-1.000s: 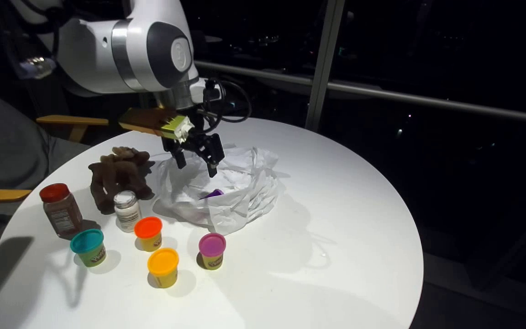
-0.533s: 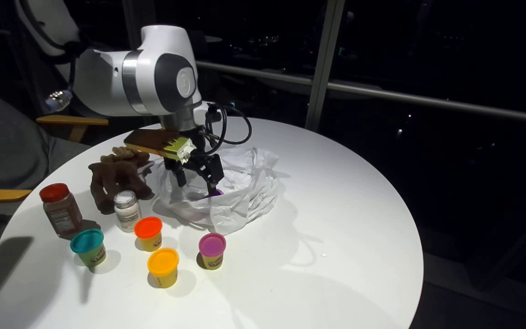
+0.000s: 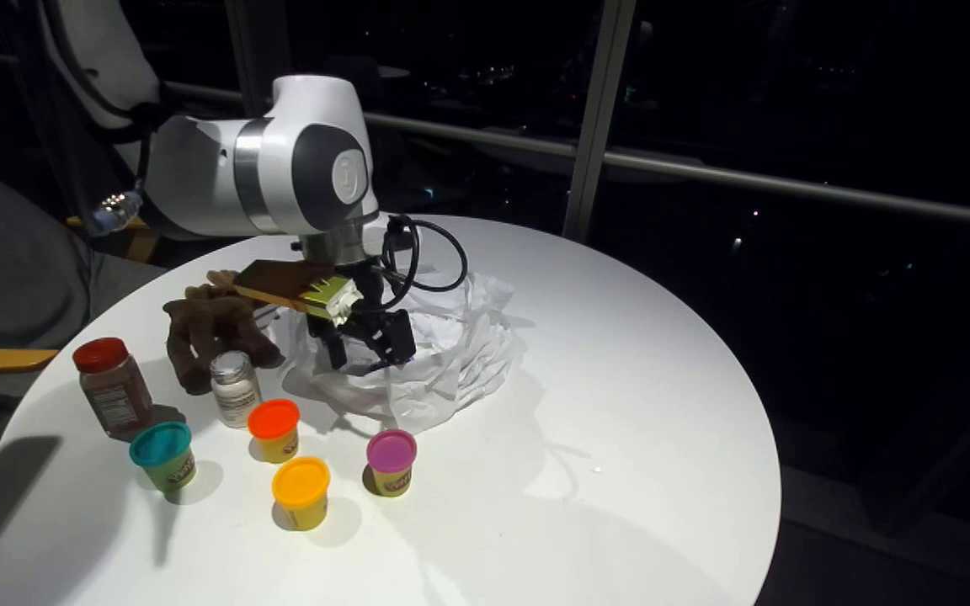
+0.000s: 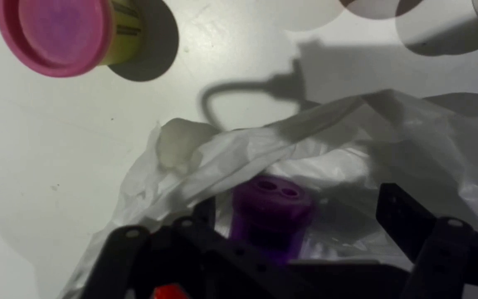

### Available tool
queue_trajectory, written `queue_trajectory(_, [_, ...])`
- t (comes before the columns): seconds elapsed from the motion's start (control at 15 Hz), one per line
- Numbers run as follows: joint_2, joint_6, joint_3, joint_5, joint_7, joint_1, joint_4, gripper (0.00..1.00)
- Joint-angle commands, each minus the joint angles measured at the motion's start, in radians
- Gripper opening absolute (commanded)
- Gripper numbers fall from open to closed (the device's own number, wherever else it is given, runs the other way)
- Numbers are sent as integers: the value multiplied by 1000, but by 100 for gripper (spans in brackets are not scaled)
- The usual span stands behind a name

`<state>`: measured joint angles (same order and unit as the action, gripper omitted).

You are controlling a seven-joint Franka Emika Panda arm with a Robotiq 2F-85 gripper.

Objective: Take everything out of the plastic bag

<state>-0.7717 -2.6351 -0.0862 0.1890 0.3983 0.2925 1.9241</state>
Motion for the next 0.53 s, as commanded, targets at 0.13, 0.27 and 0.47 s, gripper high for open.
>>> queue_trajectory(0.13, [-36, 47, -18, -39, 21, 8, -43, 80])
queue_trajectory(0.27, [-37, 39, -22, -43, 26, 10, -41, 68])
queue_trajectory(0.47, [-28, 30, -31, -41, 39, 14, -35, 44])
